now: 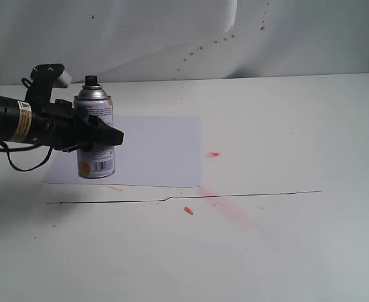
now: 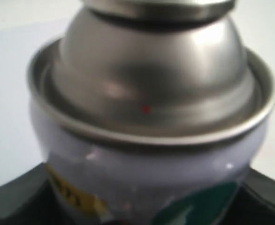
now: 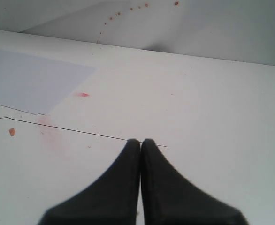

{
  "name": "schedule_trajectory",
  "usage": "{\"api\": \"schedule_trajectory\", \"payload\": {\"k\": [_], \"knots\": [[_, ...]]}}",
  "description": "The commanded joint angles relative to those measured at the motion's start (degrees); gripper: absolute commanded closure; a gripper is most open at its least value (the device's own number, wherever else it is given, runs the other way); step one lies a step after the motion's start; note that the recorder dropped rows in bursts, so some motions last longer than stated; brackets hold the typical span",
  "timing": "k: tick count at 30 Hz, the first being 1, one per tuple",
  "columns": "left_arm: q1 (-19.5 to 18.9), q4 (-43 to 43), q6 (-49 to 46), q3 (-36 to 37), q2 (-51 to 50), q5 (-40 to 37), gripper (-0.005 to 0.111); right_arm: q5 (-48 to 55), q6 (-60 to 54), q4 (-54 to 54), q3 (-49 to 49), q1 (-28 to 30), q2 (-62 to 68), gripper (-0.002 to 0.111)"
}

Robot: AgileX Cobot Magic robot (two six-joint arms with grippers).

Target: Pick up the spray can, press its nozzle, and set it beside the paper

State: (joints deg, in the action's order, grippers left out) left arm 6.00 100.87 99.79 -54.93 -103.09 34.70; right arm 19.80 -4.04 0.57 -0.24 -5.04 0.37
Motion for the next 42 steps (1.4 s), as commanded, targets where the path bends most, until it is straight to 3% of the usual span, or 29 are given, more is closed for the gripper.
{"api": "schedule_trajectory", "payload": {"k": [1,7,11,15,21,32,42], "knots": [[0.22,-0.92,12.4,-1.26,0.54,9.2,0.107,-0.26,-0.07,0.04,0.24,0.4,-0.37,0.108],[0.22,-0.92,13.73,-1.38,0.45,14.11,0.107,-0.26,-0.07,0.04,0.24,0.4,-0.37,0.108],[0.22,-0.92,8.0,-1.38,0.32,14.64,0.107,-0.26,-0.07,0.18,0.24,0.4,-0.37,0.108],[0.22,-0.92,8.12,-1.38,0.32,14.18,0.107,-0.26,-0.07,0.18,0.24,0.4,-0.37,0.108],[0.22,-0.92,17.72,-1.38,0.32,10.5,0.107,-0.26,-0.07,0.18,0.24,0.4,-0.37,0.108],[0.22,-0.92,21.45,-1.38,-3.23,18.31,0.107,-0.26,-0.07,0.18,0.24,0.4,-0.37,0.108],[0.22,-0.92,16.24,-4.22,-4.35,13.29,0.107,-0.26,-0.07,0.18,0.24,0.4,-0.37,0.108]]}}
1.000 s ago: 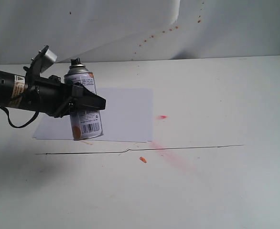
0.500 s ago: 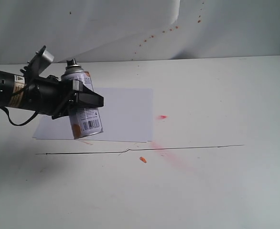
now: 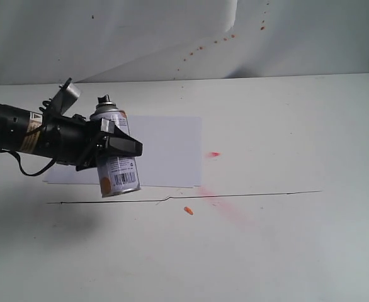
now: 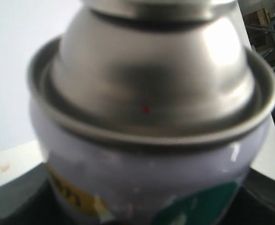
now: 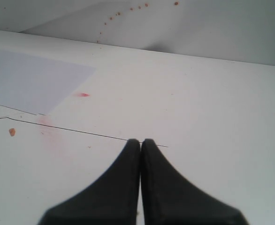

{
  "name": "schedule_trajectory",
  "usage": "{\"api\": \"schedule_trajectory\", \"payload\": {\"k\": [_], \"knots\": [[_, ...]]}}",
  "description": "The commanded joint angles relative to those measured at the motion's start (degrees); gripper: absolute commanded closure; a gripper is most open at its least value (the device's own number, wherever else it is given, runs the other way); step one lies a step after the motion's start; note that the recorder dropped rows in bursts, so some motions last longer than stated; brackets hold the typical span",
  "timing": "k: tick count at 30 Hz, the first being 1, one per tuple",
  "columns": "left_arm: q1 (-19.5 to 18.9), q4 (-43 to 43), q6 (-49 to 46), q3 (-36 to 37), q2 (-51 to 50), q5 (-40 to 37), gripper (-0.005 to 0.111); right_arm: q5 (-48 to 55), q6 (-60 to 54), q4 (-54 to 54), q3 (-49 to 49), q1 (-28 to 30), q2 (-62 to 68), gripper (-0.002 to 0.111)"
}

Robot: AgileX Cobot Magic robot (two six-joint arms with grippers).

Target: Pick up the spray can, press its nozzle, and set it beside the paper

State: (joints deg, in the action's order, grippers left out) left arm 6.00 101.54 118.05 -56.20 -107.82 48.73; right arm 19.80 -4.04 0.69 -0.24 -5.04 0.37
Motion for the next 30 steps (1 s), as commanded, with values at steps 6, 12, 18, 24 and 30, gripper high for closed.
{"api": "schedule_trajectory", "payload": {"k": [6,12,18,24,30], "knots": [[0.22,-1.59,-11.84,-7.9,0.38,-0.98,0.107,-0.26,-0.07,0.06,0.24,0.4,-0.37,0.108],[0.22,-1.59,-34.09,-9.11,0.38,-3.67,0.107,-0.26,-0.07,0.18,0.24,0.4,-0.37,0.108],[0.22,-1.59,-49.76,-9.11,0.38,-12.99,0.107,-0.26,-0.07,0.18,0.24,0.4,-0.37,0.108],[0.22,-1.59,-56.6,-9.11,0.38,-25.4,0.107,-0.26,-0.07,0.18,0.24,0.4,-0.37,0.108],[-0.3,-1.59,-58.78,-9.11,0.38,-26.28,0.107,-0.26,-0.07,0.18,0.24,0.4,-0.37,0.108]]}}
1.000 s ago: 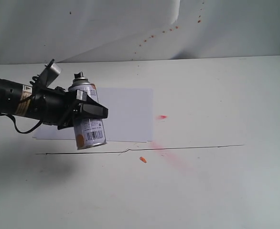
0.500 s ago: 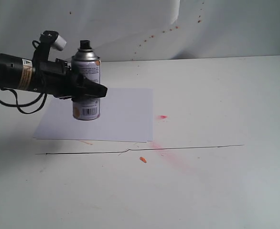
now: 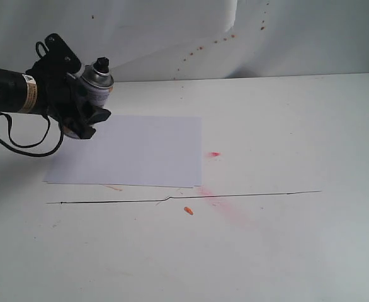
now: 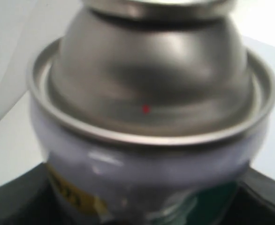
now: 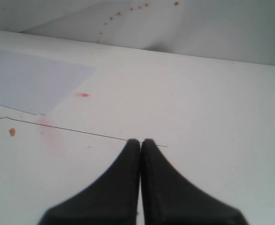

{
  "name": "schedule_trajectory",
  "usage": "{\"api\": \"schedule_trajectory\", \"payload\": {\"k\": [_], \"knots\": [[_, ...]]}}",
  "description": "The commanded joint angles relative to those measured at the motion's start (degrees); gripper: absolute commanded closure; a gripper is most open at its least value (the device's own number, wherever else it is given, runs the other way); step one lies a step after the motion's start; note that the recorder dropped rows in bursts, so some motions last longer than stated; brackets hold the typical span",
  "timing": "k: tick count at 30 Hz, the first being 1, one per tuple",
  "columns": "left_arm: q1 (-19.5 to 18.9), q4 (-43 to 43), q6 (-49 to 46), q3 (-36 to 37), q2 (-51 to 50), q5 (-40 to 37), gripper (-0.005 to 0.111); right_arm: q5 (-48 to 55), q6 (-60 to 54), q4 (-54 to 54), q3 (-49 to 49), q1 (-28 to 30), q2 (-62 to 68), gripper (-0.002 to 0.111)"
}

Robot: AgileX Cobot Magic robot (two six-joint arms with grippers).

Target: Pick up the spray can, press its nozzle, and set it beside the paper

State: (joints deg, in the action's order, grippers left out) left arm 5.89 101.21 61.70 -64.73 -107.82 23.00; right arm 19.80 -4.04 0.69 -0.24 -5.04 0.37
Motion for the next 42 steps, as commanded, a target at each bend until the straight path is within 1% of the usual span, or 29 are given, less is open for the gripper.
{"api": "schedule_trajectory", "payload": {"k": [1,4,9,13,22,32,37,42], "knots": [[-0.31,-1.26,-3.04,-0.58,0.38,-0.41,0.107,-0.26,-0.07,0.18,0.24,0.4,-0.37,0.108],[-1.31,-1.26,-5.85,-0.58,0.38,0.34,0.107,-0.26,-0.07,0.18,0.24,0.4,-0.37,0.108],[-4.23,-1.26,-10.89,-0.58,0.38,3.24,0.107,-0.26,-0.07,0.18,0.24,0.4,-0.37,0.108],[-5.82,-1.26,-11.26,-0.58,0.38,3.82,0.107,-0.26,-0.07,0.18,0.24,0.4,-0.37,0.108],[-5.83,-1.26,-10.78,-0.58,0.38,6.75,0.107,-0.26,-0.07,-0.31,0.24,0.4,-0.37,0.108],[-5.24,-1.26,-10.78,-0.58,0.38,6.75,0.107,-0.26,-0.07,-0.08,0.24,0.4,-0.37,0.108],[-5.24,-1.26,-9.06,-0.58,0.38,6.73,0.107,-0.26,-0.07,-0.08,0.24,0.4,-0.37,0.108],[-5.24,-1.26,-9.06,-0.58,0.38,8.88,0.107,-0.26,-0.07,-0.08,0.24,0.4,-0.37,0.108]]}}
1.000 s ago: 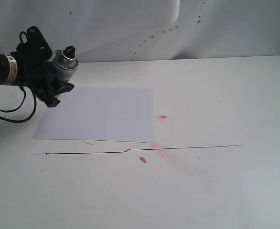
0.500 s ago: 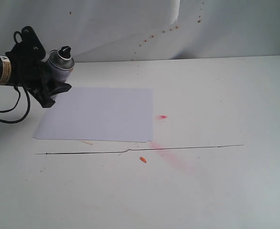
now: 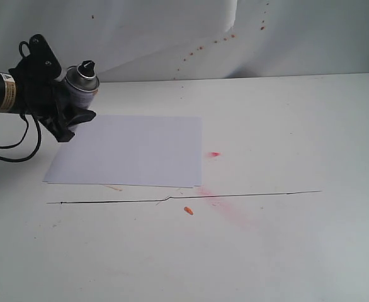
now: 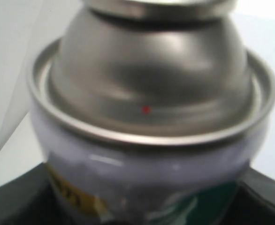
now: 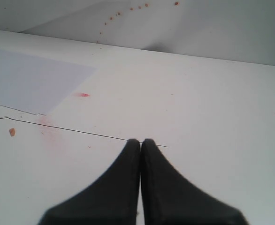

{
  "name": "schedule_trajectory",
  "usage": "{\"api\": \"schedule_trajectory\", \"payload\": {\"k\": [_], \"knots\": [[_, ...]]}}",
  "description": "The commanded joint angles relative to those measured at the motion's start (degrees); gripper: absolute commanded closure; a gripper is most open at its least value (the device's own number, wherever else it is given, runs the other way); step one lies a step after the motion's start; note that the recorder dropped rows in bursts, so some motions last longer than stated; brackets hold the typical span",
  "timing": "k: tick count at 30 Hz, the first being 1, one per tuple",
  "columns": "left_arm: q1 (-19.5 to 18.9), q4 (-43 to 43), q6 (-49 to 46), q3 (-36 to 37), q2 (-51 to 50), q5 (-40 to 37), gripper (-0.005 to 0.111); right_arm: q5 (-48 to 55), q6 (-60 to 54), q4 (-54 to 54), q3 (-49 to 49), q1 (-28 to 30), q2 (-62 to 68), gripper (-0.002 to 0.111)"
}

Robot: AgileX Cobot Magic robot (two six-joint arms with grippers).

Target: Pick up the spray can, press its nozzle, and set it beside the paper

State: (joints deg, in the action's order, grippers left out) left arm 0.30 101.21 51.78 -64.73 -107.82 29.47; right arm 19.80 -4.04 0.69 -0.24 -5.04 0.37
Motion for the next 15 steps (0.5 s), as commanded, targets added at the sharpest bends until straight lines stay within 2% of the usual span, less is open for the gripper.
{"api": "schedule_trajectory", "payload": {"k": [1,5,15], "knots": [[0.36,-1.26,0.97,-0.58,0.38,3.65,0.107,-0.26,-0.07,-0.08,0.24,0.4,-0.37,0.108],[0.36,-1.26,3.88,-0.58,0.38,4.56,0.107,-0.26,-0.07,-0.08,0.24,0.4,-0.37,0.108],[0.36,-1.26,4.09,0.05,0.38,4.96,0.107,-0.26,-0.07,-0.08,0.24,0.4,-0.37,0.108]]}}
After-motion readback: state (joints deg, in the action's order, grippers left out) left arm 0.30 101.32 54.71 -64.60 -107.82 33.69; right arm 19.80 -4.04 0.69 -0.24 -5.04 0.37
